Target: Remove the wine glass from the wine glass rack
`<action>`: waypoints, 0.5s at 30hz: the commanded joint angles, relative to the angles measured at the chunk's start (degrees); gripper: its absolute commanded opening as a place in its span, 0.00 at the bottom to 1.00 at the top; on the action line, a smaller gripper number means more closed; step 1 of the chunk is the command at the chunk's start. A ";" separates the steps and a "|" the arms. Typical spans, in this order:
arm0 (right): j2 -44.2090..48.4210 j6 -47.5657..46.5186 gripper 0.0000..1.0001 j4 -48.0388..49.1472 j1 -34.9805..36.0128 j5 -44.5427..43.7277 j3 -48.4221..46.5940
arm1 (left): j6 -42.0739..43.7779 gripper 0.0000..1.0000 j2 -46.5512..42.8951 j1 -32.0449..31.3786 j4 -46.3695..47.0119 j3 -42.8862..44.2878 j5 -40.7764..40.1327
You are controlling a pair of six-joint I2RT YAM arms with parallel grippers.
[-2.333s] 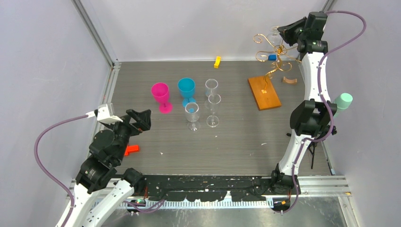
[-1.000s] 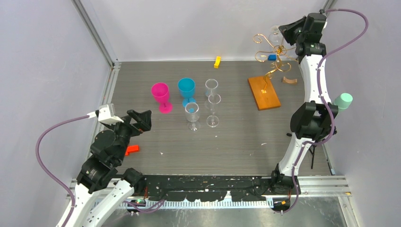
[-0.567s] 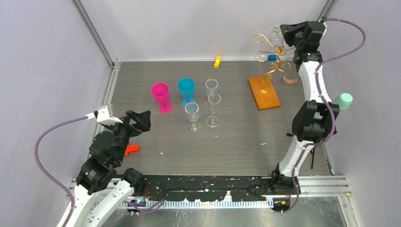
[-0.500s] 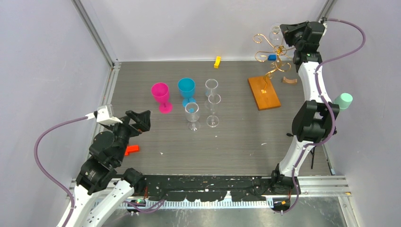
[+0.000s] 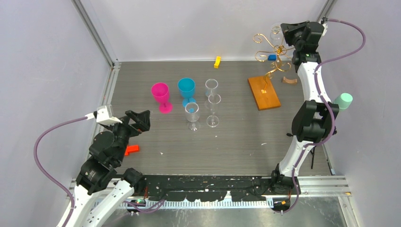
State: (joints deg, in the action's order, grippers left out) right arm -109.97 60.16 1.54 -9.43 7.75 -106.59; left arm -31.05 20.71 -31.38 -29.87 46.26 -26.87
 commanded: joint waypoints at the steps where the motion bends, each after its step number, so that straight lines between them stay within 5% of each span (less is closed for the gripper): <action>1: 4.76 0.02 0.00 5.52 0.03 -3.87 -1.59 | 0.67 1.00 -0.67 -0.09 2.09 0.15 -1.16; 15: 4.55 3.03 0.00 3.93 -0.10 -6.59 -3.57 | 0.61 1.00 -0.76 -0.09 2.01 0.06 -1.11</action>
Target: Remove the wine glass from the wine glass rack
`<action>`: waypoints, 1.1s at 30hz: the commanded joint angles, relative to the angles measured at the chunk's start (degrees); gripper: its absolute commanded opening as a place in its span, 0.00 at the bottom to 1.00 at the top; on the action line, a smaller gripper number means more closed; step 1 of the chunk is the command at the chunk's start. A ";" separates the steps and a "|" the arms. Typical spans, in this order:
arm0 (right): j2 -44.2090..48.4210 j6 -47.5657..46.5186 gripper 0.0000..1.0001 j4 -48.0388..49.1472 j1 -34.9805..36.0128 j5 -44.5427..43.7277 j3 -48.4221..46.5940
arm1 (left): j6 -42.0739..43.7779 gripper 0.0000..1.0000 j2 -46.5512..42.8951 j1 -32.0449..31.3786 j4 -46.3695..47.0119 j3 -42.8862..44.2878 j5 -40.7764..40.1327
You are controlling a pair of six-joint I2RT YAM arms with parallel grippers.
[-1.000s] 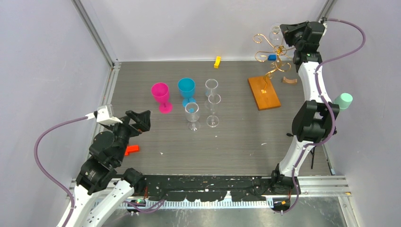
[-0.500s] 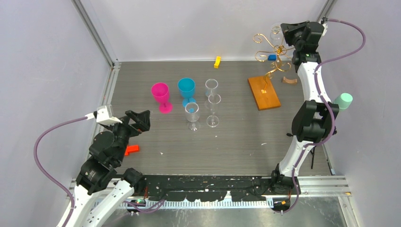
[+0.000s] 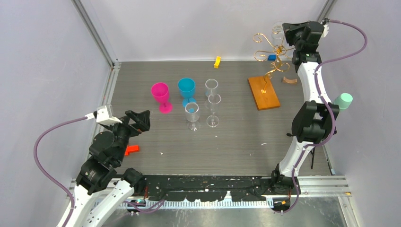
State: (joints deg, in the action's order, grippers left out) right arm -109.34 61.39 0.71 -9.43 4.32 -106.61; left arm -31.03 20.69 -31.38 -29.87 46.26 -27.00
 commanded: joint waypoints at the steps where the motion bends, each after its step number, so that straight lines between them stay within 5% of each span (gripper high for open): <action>1: 4.50 1.85 0.00 4.62 -0.13 -3.74 -2.91 | 0.58 1.00 -0.82 -0.09 2.01 0.01 -0.95; 14: 10.83 2.27 0.00 3.29 -0.15 -9.14 2.36 | 0.31 1.00 -0.65 -0.09 2.36 -0.27 -0.68; 33: 12.92 11.60 0.00 4.63 0.16 3.42 6.67 | 0.04 1.00 -1.09 -0.09 2.28 -0.30 -0.40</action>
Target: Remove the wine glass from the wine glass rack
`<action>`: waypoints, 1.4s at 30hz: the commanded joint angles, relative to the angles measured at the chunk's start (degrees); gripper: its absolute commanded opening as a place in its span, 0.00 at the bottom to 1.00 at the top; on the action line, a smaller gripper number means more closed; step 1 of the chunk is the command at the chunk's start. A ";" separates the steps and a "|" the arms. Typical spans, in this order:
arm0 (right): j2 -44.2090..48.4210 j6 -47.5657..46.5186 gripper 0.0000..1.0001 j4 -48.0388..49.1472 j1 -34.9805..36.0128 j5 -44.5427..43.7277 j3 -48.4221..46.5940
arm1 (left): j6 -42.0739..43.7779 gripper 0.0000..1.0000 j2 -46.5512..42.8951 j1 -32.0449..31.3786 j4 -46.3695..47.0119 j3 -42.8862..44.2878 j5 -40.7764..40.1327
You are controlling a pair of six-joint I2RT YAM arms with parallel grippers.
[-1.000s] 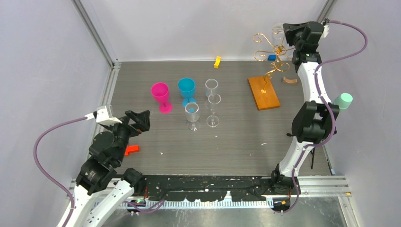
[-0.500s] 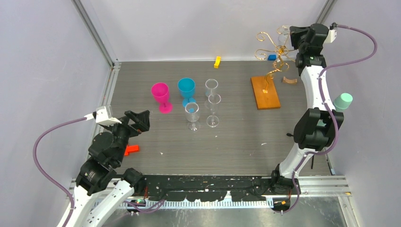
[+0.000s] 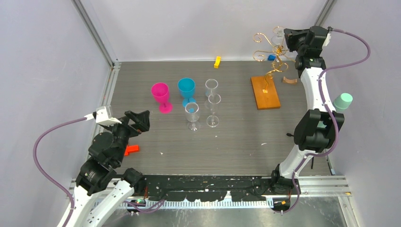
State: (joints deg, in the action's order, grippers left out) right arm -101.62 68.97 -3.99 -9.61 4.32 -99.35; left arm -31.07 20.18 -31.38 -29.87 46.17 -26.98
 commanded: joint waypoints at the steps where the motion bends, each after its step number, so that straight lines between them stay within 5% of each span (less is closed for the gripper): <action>1: 5.25 4.09 0.00 9.41 0.48 3.51 -0.47 | 0.05 1.00 -0.52 -0.09 2.27 -0.14 -0.43; 20: 3.80 3.84 0.00 8.94 3.67 4.15 -1.34 | 0.19 1.00 0.01 -0.09 2.79 0.06 -0.16; 42: -8.28 1.04 0.00 9.96 7.17 11.39 -18.25 | 0.18 1.00 0.21 -0.07 2.71 -0.21 0.10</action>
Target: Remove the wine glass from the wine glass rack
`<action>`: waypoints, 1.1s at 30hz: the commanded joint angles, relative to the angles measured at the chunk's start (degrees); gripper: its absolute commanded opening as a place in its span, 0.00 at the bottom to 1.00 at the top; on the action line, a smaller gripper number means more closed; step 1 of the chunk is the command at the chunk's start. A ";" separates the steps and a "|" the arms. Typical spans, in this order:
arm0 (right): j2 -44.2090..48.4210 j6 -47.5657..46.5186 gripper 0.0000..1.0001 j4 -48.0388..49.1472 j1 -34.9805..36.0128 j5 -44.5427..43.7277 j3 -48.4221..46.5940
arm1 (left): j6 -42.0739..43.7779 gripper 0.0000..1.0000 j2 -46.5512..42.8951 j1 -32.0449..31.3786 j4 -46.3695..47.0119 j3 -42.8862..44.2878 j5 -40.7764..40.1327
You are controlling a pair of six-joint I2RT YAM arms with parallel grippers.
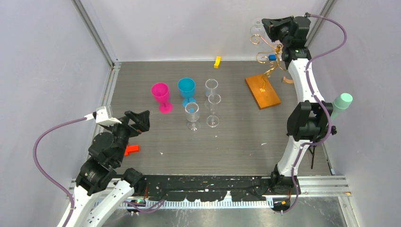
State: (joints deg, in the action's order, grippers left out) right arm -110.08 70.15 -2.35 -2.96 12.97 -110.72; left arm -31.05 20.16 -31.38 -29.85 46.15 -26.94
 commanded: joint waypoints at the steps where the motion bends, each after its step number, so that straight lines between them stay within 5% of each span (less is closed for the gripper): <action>1: -0.69 0.01 0.00 8.81 0.68 3.06 -7.56 | 0.18 1.00 0.25 -0.09 2.69 -0.17 0.11; 18: 0.29 4.55 0.00 19.93 8.64 13.11 -7.45 | 0.32 1.00 2.11 -0.09 4.82 -0.05 5.38; 25: 8.27 10.00 0.00 24.66 12.99 13.53 3.32 | -1.28 1.00 4.24 -0.08 6.66 0.58 11.68; 33: 22.67 17.44 0.00 32.60 17.74 10.78 20.74 | -16.63 1.00 14.79 -0.09 20.48 -1.66 29.49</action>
State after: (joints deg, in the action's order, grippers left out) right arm -98.13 80.51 16.53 13.41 25.15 -94.72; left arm -38.57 29.93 -31.38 -21.37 45.89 -9.76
